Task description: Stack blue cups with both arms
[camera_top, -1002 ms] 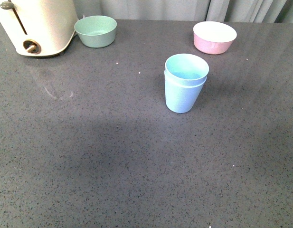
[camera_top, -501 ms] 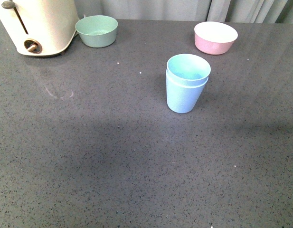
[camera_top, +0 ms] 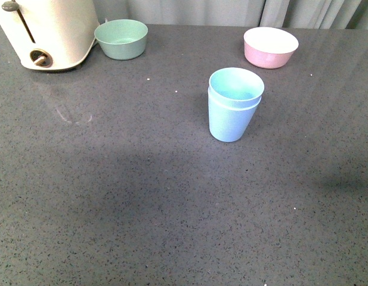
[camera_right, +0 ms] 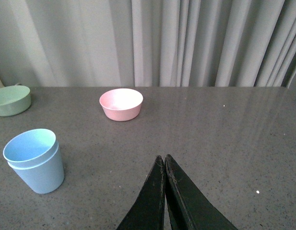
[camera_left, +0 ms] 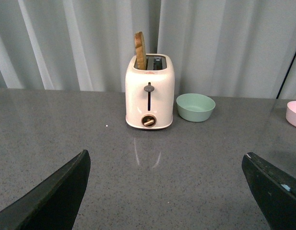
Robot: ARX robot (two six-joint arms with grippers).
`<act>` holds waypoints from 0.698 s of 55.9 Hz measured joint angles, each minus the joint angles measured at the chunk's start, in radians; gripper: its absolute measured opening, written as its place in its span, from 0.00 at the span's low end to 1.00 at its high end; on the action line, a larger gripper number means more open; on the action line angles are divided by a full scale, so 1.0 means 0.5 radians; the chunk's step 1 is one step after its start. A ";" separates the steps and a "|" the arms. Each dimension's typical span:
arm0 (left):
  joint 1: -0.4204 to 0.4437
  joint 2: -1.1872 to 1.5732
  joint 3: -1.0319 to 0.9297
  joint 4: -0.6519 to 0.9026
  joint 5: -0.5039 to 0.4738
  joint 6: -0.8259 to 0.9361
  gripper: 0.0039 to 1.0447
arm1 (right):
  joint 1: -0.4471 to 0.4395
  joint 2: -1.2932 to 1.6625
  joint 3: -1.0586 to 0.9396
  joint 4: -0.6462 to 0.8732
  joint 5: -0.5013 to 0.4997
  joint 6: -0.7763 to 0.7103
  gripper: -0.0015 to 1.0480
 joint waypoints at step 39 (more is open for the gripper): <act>0.000 0.000 -0.001 0.000 -0.001 0.000 0.92 | -0.001 -0.640 -0.001 -0.624 -0.002 0.000 0.02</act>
